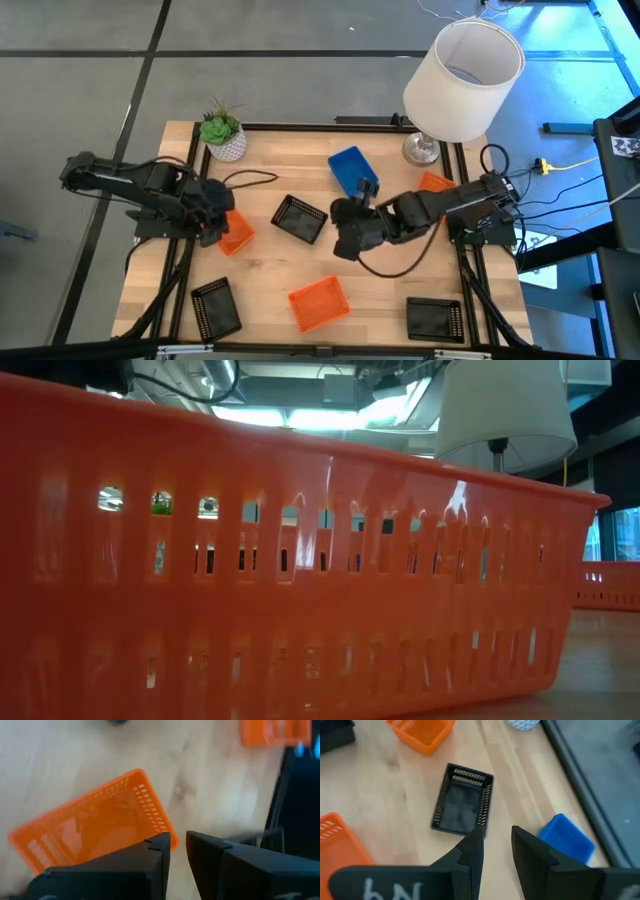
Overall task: Stack baskets by color
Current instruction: Stack the left orange bin on the bottom orange bin
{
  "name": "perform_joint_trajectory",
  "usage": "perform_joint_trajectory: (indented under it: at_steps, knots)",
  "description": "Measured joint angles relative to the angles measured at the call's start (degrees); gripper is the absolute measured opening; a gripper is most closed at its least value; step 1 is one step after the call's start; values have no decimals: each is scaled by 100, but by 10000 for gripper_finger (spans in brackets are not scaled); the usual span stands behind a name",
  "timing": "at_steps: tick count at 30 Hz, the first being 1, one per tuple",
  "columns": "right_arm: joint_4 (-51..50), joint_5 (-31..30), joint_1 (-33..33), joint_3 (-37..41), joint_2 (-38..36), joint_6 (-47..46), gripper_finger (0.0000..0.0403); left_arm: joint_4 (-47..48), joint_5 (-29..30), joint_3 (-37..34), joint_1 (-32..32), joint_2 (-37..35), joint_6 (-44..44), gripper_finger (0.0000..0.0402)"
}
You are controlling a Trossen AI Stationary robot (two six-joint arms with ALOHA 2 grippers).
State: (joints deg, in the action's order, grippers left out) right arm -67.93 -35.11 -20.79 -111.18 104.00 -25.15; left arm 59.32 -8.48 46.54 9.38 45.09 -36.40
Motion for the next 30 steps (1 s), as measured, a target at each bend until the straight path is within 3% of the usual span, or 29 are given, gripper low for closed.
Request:
perform_joint_trajectory:
  at_steps: [5, 10, 18, 23, 30]
  knots:
    - [-136, -130, -136, 0, -44, 4, 99, 1, 844, -2, 427, 1, -1598, 55]
    - [-302, 70, -232, 0, -65, 19, 99, -69, 1106, -5, 842, 234, -2303, 38]
    - [-162, 1300, -480, 0, -65, 276, 99, -362, 1235, -9, 1319, 787, -2465, 2]
    - [185, 1422, -599, 0, -65, 325, 99, -525, 1140, -9, 1435, 1150, -2461, 6]
    - [426, 1421, -611, 0, -65, 471, 99, -594, 1135, -9, 1396, 1667, -2457, 49]
